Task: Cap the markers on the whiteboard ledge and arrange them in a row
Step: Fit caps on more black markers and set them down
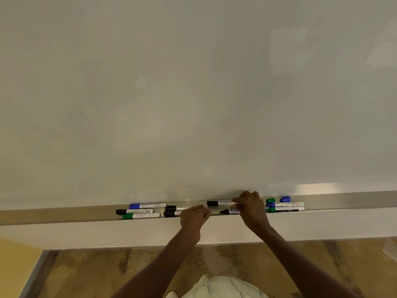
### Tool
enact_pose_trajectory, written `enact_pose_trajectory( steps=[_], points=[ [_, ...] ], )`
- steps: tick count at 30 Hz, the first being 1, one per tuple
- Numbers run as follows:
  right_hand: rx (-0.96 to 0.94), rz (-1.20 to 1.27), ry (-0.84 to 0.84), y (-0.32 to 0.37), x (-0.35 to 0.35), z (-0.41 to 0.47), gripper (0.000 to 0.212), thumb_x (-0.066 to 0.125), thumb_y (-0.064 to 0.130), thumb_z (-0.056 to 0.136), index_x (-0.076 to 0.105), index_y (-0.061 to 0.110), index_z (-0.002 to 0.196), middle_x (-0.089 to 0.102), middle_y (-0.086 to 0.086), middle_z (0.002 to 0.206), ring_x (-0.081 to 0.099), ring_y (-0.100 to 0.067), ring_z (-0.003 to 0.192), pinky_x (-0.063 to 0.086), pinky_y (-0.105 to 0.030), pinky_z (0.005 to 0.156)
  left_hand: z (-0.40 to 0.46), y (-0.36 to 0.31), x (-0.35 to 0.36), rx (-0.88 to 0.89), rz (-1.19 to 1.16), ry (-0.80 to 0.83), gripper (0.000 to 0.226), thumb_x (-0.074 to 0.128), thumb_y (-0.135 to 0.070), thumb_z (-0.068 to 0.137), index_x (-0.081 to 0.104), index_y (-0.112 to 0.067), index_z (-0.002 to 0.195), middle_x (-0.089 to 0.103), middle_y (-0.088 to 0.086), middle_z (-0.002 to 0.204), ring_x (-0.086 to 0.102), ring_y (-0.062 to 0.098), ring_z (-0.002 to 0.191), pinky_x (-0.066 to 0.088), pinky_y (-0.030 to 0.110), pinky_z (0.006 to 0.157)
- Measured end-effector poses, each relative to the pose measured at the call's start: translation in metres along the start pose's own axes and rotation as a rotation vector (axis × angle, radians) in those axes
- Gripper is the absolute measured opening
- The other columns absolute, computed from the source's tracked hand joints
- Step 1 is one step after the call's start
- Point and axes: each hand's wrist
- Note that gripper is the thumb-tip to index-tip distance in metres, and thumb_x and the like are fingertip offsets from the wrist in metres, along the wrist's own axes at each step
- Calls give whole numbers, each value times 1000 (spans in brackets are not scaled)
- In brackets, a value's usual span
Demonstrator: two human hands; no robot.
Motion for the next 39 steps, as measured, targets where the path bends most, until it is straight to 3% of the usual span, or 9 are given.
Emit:
enact_pose_trajectory(
  steps=[2, 6, 13, 16, 20, 23, 27, 33, 39],
  points=[
    [32, 3, -6, 1, 5, -2, 16, 63, 20, 90, 73, 20, 103, 66, 0, 97, 47, -20, 90, 44, -35, 69, 0, 2, -6, -8, -17, 0, 11, 58, 8, 85, 64, 12, 93, 64, 22, 93, 62, 17, 90, 53, 28, 95],
    [29, 2, -8, 2, 9, 2, 14, 65, 17, 87, 70, 19, 100, 67, 0, 99, 48, -22, 92, 46, -37, 73, -8, 5, -20, -7, -11, -58, 19, 65, 12, 80, 66, 11, 98, 68, 27, 95, 68, 34, 89, 60, 29, 77],
    [-47, -14, -29, 6, 10, -2, 13, 67, 2, 82, 68, 8, 94, 68, -10, 91, 57, -25, 81, 52, -38, 66, -9, -8, -35, 71, 70, -16, 11, 63, 8, 83, 70, 6, 92, 70, 25, 93, 70, 33, 85, 59, 29, 77],
    [-38, -86, 7, 2, 9, -11, 10, 70, 12, 82, 67, 12, 92, 66, -6, 91, 59, -25, 80, 48, -36, 66, -6, -10, -39, 104, 101, 10, 11, 64, 7, 83, 70, 5, 92, 71, 26, 94, 71, 30, 82, 60, 27, 74],
    [-52, -143, 91, 1, 7, -15, 20, 66, 27, 86, 65, 16, 103, 65, -3, 103, 60, -22, 88, 43, -36, 75, -8, -8, -44, 101, 124, 36, 16, 63, 7, 84, 68, 9, 99, 69, 27, 95, 68, 30, 81, 59, 23, 69],
    [-70, -221, 157, 3, 8, -15, 35, 66, 16, 86, 61, 18, 121, 60, -7, 121, 60, -22, 99, 44, -39, 84, -9, -3, -46, 101, 132, 68, 17, 63, 8, 84, 67, 11, 100, 69, 28, 96, 68, 31, 80, 59, 24, 69],
    [-63, -230, 183, 3, 8, -18, 41, 62, 8, 89, 55, 18, 128, 50, -10, 130, 61, -19, 94, 46, -38, 91, -9, -2, -47, 91, 114, 79, 18, 62, 8, 84, 67, 9, 101, 69, 28, 98, 67, 32, 84, 57, 30, 77],
    [-84, -235, 181, -1, -1, -14, 23, 67, 15, 86, 60, 14, 108, 52, -7, 115, 55, -14, 78, 51, -31, 81, -6, -7, -46, 141, 137, 81, 12, 66, 4, 82, 71, 2, 93, 72, 23, 93, 71, 27, 81, 60, 25, 71],
    [-129, -247, 178, -10, -8, -13, 10, 64, 14, 88, 64, 13, 98, 54, -5, 113, 54, -14, 80, 51, -31, 79, 0, -8, -25, 178, 137, 45, 11, 64, 6, 82, 71, -2, 82, 72, 22, 85, 71, 30, 78, 59, 33, 76]
  ],
)
Point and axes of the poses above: each hand's wrist, its own z-axis towards the middle knuckle, its own x-axis out of the palm, y = z × x
